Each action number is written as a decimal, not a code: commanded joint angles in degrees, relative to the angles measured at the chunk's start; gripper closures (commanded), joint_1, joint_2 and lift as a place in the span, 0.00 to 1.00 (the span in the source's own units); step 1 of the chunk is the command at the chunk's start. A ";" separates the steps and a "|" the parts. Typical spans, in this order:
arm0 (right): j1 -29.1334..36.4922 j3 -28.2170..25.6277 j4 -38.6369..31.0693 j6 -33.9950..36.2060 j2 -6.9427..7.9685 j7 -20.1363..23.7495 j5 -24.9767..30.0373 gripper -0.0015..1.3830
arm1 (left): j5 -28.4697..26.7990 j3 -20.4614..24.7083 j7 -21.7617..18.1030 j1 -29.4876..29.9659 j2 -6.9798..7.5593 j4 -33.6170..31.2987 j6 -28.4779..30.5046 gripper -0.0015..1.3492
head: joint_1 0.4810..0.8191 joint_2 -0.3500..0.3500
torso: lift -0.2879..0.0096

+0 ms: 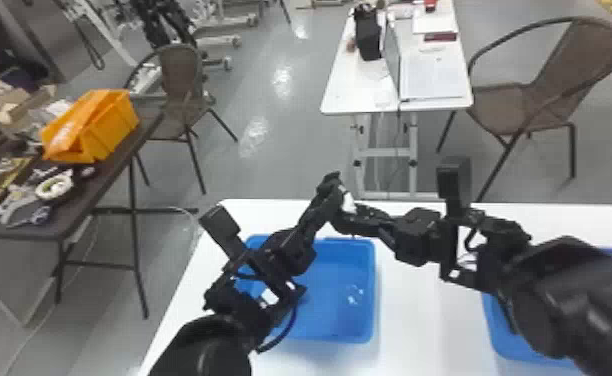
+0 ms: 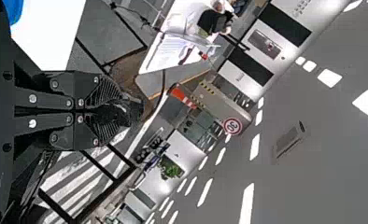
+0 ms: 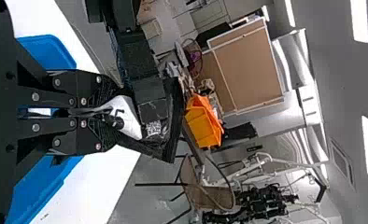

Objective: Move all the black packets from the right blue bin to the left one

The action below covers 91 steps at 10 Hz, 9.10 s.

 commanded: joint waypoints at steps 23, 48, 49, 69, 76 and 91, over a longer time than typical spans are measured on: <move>22.18 -38.77 4.06 -1.77 2.30 -5.00 24.67 0.20 | -22.29 8.98 0.98 8.94 -1.28 2.57 -31.27 0.15 | 0.63 0.62 | 0.97; 26.75 -32.18 -12.11 0.69 2.83 -20.38 41.98 0.78 | -17.11 7.84 1.16 8.15 -1.28 4.06 -30.74 0.15 | 0.63 0.60 | 0.97; 26.57 -30.16 -15.37 0.17 1.33 -19.50 41.80 0.78 | -16.05 7.40 1.33 7.89 -1.28 3.80 -29.77 0.15 | 0.63 0.60 | 0.97; -1.99 6.84 -2.89 -10.29 -3.68 -7.90 15.09 0.78 | -8.23 -3.41 0.46 -3.98 0.10 1.69 -3.32 0.14 | 0.63 0.81 | 0.97; -1.90 6.84 -2.45 -10.64 -3.50 -7.90 14.56 0.78 | -8.76 -2.53 2.74 -0.82 -1.28 1.69 -13.78 0.90 | 0.63 0.84 | 0.97; 25.34 -28.23 -21.78 -5.99 2.30 -7.37 26.16 0.17 | -18.86 4.59 3.62 4.72 -1.28 16.19 -24.68 0.80 | 0.63 0.74 | 0.97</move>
